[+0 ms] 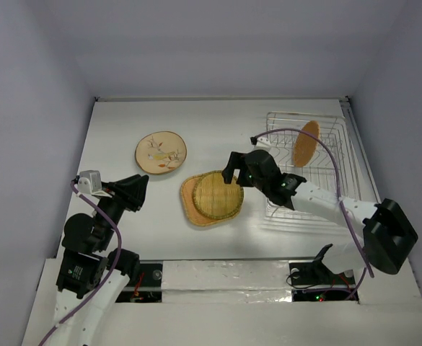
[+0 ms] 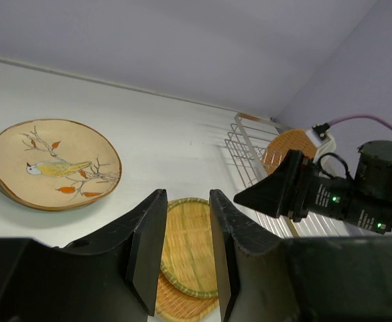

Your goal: Unload the plates from the dish rack

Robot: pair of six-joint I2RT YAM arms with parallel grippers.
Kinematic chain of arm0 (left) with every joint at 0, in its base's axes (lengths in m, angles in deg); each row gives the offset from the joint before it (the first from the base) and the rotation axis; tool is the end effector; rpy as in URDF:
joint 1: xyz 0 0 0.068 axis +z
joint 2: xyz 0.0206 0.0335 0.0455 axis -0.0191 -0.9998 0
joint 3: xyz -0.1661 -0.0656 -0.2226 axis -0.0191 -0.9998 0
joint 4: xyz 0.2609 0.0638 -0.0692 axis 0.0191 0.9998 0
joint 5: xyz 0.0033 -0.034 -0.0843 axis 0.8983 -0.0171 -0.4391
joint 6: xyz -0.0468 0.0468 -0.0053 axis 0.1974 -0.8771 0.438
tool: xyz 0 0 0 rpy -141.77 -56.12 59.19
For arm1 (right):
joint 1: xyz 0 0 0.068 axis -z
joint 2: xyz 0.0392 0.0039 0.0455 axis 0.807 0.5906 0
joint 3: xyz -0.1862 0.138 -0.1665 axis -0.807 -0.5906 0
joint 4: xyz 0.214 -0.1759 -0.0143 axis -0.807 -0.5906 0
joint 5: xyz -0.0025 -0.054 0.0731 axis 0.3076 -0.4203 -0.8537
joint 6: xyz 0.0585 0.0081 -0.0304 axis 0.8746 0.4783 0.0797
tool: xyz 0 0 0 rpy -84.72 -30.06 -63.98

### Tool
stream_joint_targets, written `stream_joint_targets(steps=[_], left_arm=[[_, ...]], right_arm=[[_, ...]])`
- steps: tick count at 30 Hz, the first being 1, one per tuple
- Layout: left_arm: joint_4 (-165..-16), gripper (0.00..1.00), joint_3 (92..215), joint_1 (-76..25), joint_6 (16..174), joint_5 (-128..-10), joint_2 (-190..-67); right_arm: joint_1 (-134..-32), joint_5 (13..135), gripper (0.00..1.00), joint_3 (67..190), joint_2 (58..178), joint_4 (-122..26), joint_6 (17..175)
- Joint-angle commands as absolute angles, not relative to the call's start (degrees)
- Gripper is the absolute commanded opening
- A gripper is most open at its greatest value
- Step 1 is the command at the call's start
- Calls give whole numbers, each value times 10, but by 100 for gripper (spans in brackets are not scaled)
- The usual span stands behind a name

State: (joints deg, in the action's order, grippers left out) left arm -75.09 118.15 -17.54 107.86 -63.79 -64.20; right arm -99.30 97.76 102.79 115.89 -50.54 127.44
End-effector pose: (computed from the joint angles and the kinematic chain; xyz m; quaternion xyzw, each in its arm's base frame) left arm 0.0748 -0.0282 0.3627 -0.0118 0.6226 -0.3028 0.7215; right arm 0.2421 0.2250 0.2441 0.0154 0.8692 0.2255 0.4398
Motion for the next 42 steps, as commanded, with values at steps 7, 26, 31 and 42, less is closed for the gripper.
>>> stream_joint_targets(steps=[7,26,31,42], left_arm=[[-776,29,1184,-173,1078,-642,-632],[-779,29,1183,-173,1076,-657,-615],[-781,29,1184,-173,1075,-657,-610],[-785,29,1183,-173,1074,-665,-616]], right_arm=[[-999,1123,45,1127,1114,-635,1198],[-633,1135,72,1157,1167,-606,1100],[-620,1137,35,1189,1221,-591,1079],[-633,1149,0,1201,1146,-621,1026]])
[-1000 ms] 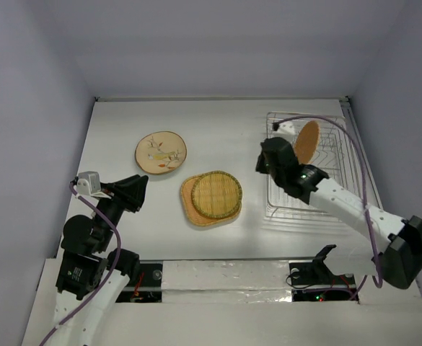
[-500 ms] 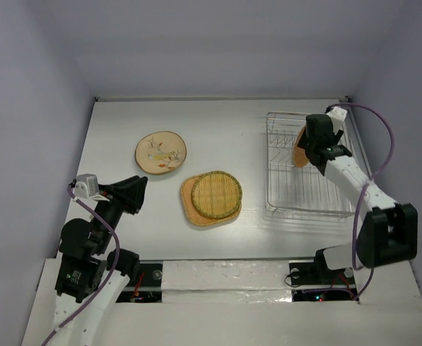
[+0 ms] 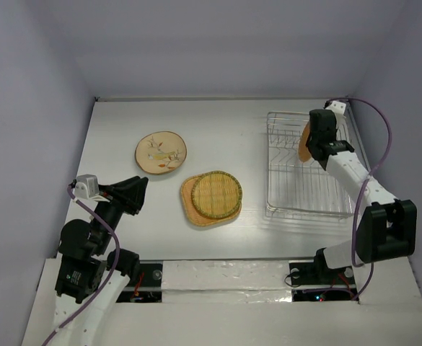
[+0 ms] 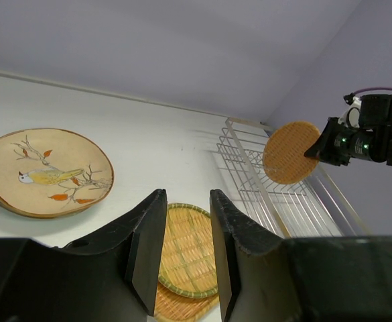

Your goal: Unload the plates from the dish rack

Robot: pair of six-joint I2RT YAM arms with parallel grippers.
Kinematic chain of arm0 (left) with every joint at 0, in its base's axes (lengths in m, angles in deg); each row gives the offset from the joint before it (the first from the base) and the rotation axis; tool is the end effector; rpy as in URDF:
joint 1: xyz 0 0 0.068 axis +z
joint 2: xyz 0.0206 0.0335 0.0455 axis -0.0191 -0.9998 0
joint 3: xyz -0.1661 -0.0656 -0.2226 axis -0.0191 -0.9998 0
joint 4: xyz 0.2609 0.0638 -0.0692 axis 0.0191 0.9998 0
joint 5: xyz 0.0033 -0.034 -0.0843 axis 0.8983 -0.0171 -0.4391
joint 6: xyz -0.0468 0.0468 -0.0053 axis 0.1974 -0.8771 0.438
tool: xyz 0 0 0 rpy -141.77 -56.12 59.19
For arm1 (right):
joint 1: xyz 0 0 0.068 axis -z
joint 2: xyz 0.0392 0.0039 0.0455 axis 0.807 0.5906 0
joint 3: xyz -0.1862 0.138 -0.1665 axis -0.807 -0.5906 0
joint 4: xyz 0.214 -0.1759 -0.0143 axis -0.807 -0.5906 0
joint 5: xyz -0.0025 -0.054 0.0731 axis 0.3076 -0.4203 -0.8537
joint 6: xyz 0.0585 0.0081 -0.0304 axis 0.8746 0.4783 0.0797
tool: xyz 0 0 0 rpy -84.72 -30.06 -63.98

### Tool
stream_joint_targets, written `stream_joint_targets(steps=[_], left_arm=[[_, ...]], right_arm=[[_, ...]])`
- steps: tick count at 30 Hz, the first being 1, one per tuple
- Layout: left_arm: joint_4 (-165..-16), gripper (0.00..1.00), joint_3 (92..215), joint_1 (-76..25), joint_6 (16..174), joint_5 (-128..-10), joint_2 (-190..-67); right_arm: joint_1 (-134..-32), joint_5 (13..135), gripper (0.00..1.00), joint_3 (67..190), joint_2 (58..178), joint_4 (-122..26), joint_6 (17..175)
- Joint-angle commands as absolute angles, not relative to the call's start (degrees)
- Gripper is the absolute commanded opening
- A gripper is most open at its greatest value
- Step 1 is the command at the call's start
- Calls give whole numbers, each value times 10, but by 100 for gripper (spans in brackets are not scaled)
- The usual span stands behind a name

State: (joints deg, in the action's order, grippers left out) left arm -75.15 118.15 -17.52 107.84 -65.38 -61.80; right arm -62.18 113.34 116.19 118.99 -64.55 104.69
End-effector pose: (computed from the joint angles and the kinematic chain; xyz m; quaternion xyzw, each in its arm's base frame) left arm 0.0642 -0.0261 0.3651 0.0005 0.6060 -0.3147 0.7306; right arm 0.3453 0.0226 0.2907 0.1795 0.8464 -0.1504 0.4783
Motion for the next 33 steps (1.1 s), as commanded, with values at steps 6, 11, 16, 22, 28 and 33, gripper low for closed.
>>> stream_joint_targets(steps=[6,11,16,22,28,33], left_arm=[[-784,30,1182,-173,1075,-664,-621],[-782,33,1183,-173,1076,-660,-625],[-780,33,1182,-173,1077,-653,-628],[-778,38,1183,-173,1077,-652,-640],[-780,53,1182,-173,1077,-654,-645],[-780,68,1182,-173,1078,-653,-650]], right_arm=[[-650,1179,0,1223,1067,-645,1017],[-668,1145,0,1239,989,-668,1029],[-743,952,0,1180,941,-628,1085],[-845,773,0,1074,969,-537,1149],[-897,690,0,1008,1039,-435,1203],[-919,655,0,990,1111,-393,1226]])
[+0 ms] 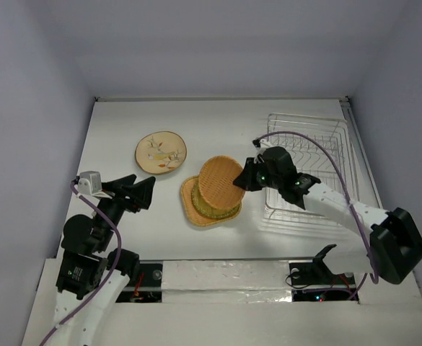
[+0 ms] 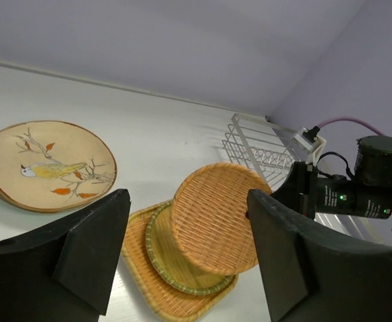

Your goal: Unload the plates from the dish rack

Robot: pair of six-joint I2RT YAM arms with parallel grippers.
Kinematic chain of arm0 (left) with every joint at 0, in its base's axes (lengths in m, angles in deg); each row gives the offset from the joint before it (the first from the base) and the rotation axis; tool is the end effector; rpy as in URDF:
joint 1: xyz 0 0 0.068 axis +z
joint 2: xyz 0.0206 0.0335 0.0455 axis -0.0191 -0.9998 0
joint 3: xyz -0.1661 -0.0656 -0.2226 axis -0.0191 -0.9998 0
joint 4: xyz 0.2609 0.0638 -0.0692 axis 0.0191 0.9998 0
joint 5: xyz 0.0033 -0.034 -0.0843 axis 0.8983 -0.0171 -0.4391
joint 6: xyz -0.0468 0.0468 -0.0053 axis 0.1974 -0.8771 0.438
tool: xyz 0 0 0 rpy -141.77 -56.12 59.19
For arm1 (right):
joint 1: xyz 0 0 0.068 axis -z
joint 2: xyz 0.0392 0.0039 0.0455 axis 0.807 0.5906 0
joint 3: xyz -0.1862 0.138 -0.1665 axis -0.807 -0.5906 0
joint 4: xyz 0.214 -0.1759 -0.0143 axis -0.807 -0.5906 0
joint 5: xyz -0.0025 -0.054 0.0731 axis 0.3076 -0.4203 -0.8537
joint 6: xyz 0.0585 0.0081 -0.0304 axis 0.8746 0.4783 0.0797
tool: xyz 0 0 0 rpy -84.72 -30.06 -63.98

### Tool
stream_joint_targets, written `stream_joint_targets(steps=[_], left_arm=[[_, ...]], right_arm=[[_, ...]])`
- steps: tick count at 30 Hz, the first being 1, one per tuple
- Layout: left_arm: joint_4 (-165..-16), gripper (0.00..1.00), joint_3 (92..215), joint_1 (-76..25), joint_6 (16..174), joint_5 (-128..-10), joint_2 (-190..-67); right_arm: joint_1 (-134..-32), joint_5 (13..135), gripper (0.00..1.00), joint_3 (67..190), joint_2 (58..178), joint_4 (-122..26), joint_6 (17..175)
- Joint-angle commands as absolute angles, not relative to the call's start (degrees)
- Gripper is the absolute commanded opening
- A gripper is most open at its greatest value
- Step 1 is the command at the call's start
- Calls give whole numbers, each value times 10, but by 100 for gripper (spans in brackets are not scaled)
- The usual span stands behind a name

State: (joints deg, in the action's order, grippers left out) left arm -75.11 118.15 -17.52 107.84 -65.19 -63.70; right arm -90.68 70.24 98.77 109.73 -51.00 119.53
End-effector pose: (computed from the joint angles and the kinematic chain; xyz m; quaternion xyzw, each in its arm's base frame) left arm 0.0722 -0.0286 0.3632 -0.0019 0.6193 -0.3104 0.7212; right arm 0.2394 0.1922 0.2490 -0.0958 0.8605 0.3426 0.3647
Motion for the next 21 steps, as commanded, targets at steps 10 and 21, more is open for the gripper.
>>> stream_joint_targets(steps=[10,21], left_arm=[[-778,90,1183,-168,1078,-650,-653],[-777,99,1183,-162,1079,-646,-650]], right_arm=[[-930,644,30,983,1218,-352,1241],[-961,839,100,1044,1166,-532,1190]])
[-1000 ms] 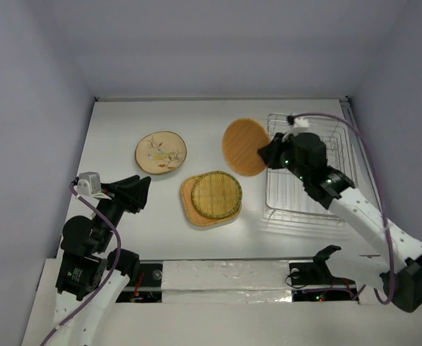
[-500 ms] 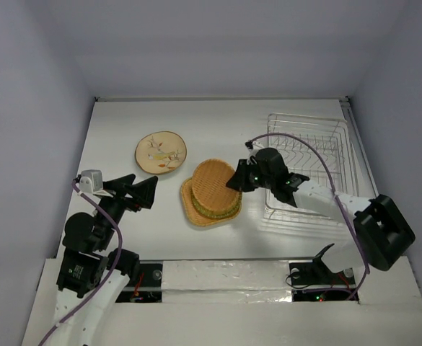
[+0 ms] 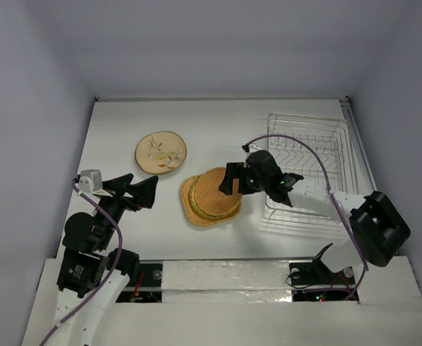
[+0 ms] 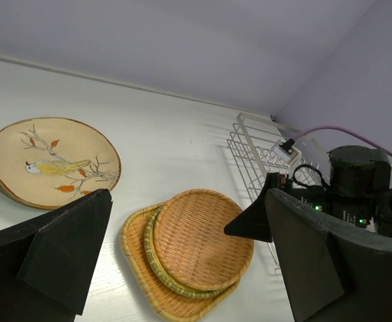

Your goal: Unload the plates from the dish rack

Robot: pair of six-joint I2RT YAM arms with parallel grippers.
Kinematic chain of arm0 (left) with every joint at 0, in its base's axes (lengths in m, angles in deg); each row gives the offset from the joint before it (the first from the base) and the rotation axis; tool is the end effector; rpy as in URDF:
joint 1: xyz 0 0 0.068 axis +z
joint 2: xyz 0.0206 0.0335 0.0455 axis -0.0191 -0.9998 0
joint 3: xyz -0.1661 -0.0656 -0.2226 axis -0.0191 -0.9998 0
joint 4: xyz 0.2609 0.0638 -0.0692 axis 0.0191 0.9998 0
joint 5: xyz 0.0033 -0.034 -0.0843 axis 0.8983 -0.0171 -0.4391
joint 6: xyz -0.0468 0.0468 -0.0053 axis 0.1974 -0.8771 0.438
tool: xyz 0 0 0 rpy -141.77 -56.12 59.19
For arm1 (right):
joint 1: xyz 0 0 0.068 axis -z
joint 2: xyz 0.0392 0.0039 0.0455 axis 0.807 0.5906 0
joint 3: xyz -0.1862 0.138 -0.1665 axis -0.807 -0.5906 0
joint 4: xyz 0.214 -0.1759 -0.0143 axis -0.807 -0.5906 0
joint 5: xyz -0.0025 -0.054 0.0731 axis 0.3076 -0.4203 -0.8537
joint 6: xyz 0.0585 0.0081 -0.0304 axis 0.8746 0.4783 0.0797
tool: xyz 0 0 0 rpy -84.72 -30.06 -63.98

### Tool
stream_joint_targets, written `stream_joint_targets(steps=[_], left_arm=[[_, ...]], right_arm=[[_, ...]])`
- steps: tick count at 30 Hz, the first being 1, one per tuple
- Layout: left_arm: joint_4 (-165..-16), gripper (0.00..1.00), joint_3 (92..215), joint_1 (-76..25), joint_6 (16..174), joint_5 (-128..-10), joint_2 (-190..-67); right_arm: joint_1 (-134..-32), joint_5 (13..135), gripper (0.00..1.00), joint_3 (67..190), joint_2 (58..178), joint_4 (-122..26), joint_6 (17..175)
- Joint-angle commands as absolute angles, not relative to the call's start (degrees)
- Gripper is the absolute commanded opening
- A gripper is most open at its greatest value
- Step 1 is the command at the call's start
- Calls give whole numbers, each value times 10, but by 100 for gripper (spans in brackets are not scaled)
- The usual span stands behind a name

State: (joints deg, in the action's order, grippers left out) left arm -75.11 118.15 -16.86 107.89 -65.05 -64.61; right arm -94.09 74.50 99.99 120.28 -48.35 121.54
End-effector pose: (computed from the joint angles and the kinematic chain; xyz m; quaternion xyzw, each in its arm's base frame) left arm 0.0763 -0.0289 0.3623 -0.0073 0.6254 -0.3043 0.7185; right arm 0.2515 0.2213 0.2056 -0.0870 0.8905 0.3052 0.3260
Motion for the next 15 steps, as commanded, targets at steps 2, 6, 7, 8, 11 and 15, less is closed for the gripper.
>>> stream_joint_targets(steps=[2,6,7,8,11,15], left_arm=[[-776,99,1183,-162,1079,-643,-649],[-775,99,1184,-162,1079,-642,-646],[-774,99,1185,-162,1080,-641,-647],[-774,99,1185,-162,1080,-640,-646],[-771,99,1187,-162,1080,-636,-640],[-767,99,1191,-162,1081,-626,-632]], right_arm=[[-961,857,100,1051,1154,-558,1183],[-966,888,100,1069,1125,-588,1172],[-966,891,100,1077,1117,-595,1170],[-966,895,100,1082,1111,-605,1168],[-966,901,100,1085,1073,-604,1167],[-966,930,98,1082,991,-596,1168]])
